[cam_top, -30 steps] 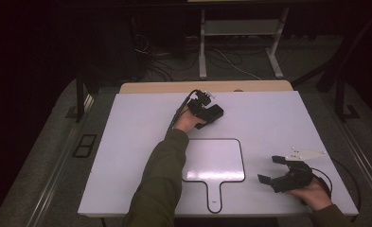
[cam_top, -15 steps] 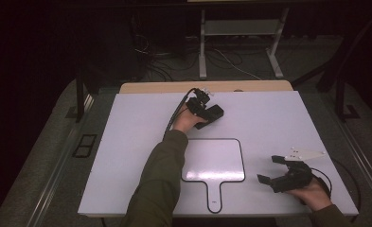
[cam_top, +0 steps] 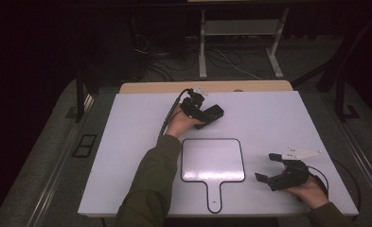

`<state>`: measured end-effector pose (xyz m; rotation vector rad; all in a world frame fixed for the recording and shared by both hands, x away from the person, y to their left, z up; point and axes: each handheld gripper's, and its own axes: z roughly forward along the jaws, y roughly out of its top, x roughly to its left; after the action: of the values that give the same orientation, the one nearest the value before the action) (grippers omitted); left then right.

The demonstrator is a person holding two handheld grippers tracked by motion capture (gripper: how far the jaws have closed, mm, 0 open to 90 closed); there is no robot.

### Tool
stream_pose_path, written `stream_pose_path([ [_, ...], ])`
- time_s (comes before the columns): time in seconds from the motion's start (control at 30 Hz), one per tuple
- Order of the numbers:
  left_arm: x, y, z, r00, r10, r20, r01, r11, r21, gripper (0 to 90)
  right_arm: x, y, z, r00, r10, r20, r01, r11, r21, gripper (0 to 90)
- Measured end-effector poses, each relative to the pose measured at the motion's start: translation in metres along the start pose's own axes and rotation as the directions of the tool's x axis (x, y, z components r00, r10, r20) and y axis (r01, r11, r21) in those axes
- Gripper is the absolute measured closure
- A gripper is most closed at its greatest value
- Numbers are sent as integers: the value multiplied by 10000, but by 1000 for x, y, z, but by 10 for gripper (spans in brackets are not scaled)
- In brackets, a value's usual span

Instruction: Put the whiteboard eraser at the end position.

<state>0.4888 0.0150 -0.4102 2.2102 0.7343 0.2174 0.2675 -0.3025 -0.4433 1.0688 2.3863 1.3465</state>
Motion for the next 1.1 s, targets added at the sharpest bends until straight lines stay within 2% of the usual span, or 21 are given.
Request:
stream_pose_path([
  [0.03,0,-1,-2,9998,175,55,-175,9998,73,102,0,1,1,10000,20,-48,-20,10000,4,0],
  [0.17,-5,-4,-9,9999,165,52,-164,9998,-91,77,0,1,3,9999,-32,-106,32,10000,50,0],
  [0.3,-8,-7,-15,9993,364,21,-364,9993,-65,46,1,1,3,9999,-26,-104,27,10000,62,0],
  [0.33,-10,-8,-15,9997,221,56,-220,9995,-216,37,1,1,3,10000,-29,-94,30,10000,70,0],
  [0.43,-13,-10,-21,9992,381,89,-379,9991,-178,0,2,1,3,10000,-32,-70,33,9999,114,0],
  [0.5,-16,-12,-24,9997,254,58,-252,9993,-282,0,2,1,4,10000,-40,-82,41,9999,136,0],
  [0.7,-24,-20,-38,9989,470,-11,-470,9979,-444,0,2,1,4,10000,-47,-69,48,9998,174,0],
  [0.77,-29,-23,-43,9994,346,48,-343,9975,-619,0,2,1,4,10000,-46,-66,47,9998,174,0],
  [0.87,-33,-30,-52,9989,440,175,-428,9971,-637,0,2,1,4,10000,-67,-64,68,9998,194,0],
  [1.1,-45,-52,-70,9992,296,252,-274,9962,-822,0,3,1,5,9999,-97,-62,98,9998,185,0],
])
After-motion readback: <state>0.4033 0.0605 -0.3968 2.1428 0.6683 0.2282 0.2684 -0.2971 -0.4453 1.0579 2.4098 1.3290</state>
